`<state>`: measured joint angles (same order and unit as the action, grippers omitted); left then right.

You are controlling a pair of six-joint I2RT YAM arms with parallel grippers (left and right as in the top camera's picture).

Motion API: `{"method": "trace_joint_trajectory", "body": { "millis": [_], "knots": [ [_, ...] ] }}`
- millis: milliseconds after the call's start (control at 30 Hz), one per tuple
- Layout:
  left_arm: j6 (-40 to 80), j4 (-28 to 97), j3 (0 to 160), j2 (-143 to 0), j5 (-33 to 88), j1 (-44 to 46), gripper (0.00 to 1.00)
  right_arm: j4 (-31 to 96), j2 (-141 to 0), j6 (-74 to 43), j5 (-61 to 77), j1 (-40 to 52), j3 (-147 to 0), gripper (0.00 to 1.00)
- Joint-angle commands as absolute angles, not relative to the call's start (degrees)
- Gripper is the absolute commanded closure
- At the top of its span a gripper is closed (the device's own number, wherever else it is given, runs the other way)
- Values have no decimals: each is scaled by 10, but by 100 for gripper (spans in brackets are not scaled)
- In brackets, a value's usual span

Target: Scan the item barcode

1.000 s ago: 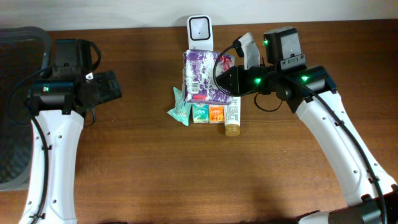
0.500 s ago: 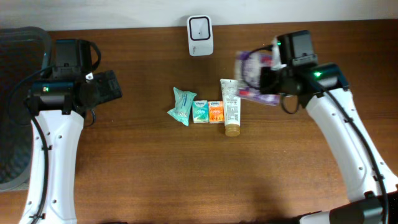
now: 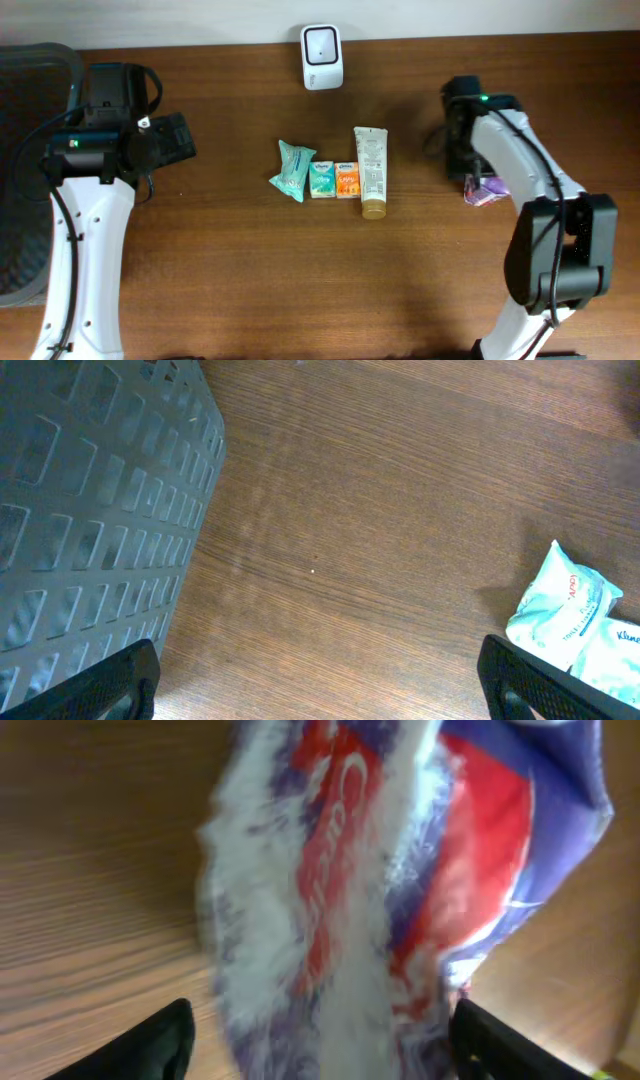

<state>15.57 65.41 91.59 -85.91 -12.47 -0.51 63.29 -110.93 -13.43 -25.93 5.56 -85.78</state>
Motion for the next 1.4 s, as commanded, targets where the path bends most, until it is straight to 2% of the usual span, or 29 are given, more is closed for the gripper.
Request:
{"method": "trace_joint_trajectory", "body": {
  "millis": [0, 133, 267, 400, 500, 567, 667, 767, 867, 900, 933, 967, 1000, 1067, 1167, 1267, 1333, 1367],
  "knots": [
    [149, 655, 918, -858, -129, -9, 1, 642, -1109, -140, -189, 113, -913, 13],
    [149, 655, 918, -858, -129, -9, 1, 693, -1109, -138, -137, 129, -1020, 1],
    [149, 655, 918, -858, -129, -9, 1, 712, -1110, -126, -117, 37, -1034, 1],
    [149, 655, 918, -858, -129, -9, 1, 690, -1111, 0, 86, -88, -1010, 1],
    [149, 655, 918, -858, -129, -9, 1, 612, -1112, 58, 258, -170, -917, 1],
    [149, 655, 918, -858, -129, -9, 1, 528, -1113, 58, 342, -194, -837, 12],
    [149, 655, 918, -858, -129, -9, 1, 434, -1114, 56, 369, -192, -746, 20],
    [149, 655, 918, -858, -129, -9, 1, 402, -1126, 56, 386, -191, -712, 28],
    [149, 655, 918, -858, -129, -9, 1, 400, -1158, 56, 396, -190, -711, 42],
    [149, 655, 918, -858, -129, -9, 1, 400, -1166, 56, 400, -188, -711, 54],
    [149, 655, 918, -858, -129, -9, 1, 401, -1174, 56, 410, -182, -711, 73],
    [149, 655, 918, -858, -129, -9, 1, 401, -1175, 56, 436, -171, -711, 87],
    [149, 655, 918, -858, -129, -9, 1, 400, -1174, 56, 485, -160, -713, 96],
    [149, 655, 918, -858, -129, -9, 1, 407, -1173, 43, 559, -143, -748, 96],
    [149, 655, 918, -858, -129, -9, 1, 417, -1151, -25, 585, -118, -851, 96],
    [149, 655, 918, -858, -129, -9, 1, 397, -1151, -42, 582, -81, -916, 96],
    [149, 655, 918, -858, -129, -9, 1, 274, -1151, -145, 508, -34, -924, 96],
    [149, 655, 918, -858, -129, -9, 1, 199, -1155, -220, 399, 4, -924, 96]
  ]
}}
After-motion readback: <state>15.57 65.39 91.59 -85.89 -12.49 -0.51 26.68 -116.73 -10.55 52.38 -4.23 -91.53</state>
